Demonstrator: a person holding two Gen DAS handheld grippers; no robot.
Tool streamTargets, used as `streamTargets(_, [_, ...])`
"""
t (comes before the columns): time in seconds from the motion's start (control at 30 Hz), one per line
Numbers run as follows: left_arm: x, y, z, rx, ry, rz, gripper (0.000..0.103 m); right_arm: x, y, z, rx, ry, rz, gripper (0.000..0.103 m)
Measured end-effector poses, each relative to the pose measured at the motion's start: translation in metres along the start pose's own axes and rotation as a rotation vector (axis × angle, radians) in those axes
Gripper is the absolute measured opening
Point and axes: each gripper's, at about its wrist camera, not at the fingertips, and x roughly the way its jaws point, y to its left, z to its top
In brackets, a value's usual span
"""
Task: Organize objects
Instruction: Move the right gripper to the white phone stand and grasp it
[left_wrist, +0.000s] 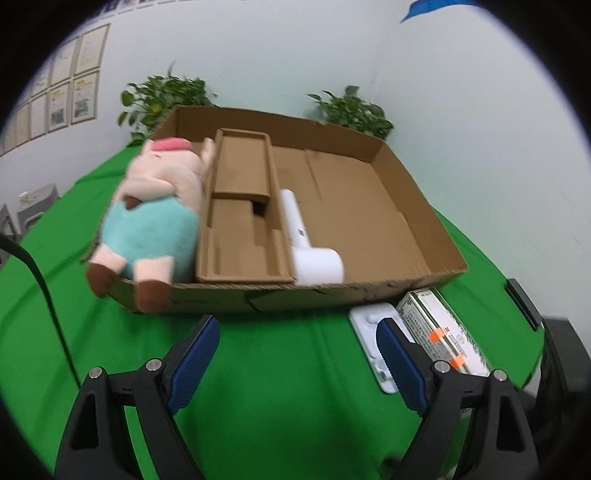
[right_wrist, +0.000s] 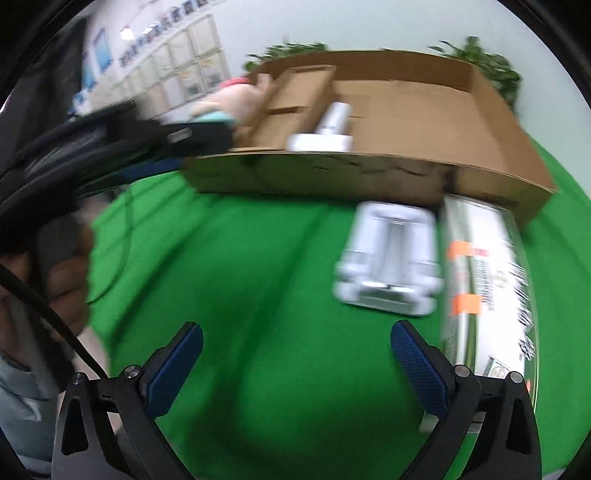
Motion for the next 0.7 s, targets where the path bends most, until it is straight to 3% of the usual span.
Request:
streamTargets(0.17, [0.01, -0.009, -0.001, 0.004, 0.026, -0.072, 0.087, -0.002, -0.035, 0.002, 0.084, 0.006, -0.097, 0.102])
streamTargets(0.47, [0.024, -0.011, -0.002, 0.018, 0.075, -0.078, 0.087, 0.031, -0.025, 0.025, 0.046, 0.039, -0.129, 0.102])
streamTargets(0.57, [0.023, -0.01, -0.003, 0.011, 0.078, -0.084, 0.087, 0.035, -0.023, 0.028, 0.027, 0.045, -0.151, 0.08])
streamTargets(0.6, [0.023, -0.01, -0.004, 0.008, 0.078, -0.087, 0.087, 0.035, -0.022, 0.028, 0.014, 0.05, -0.174, 0.067])
streamTargets(0.7, [0.021, -0.01, -0.005, 0.0, 0.083, -0.111, 0.087, 0.03, -0.025, 0.025, 0.015, 0.055, -0.164, 0.065])
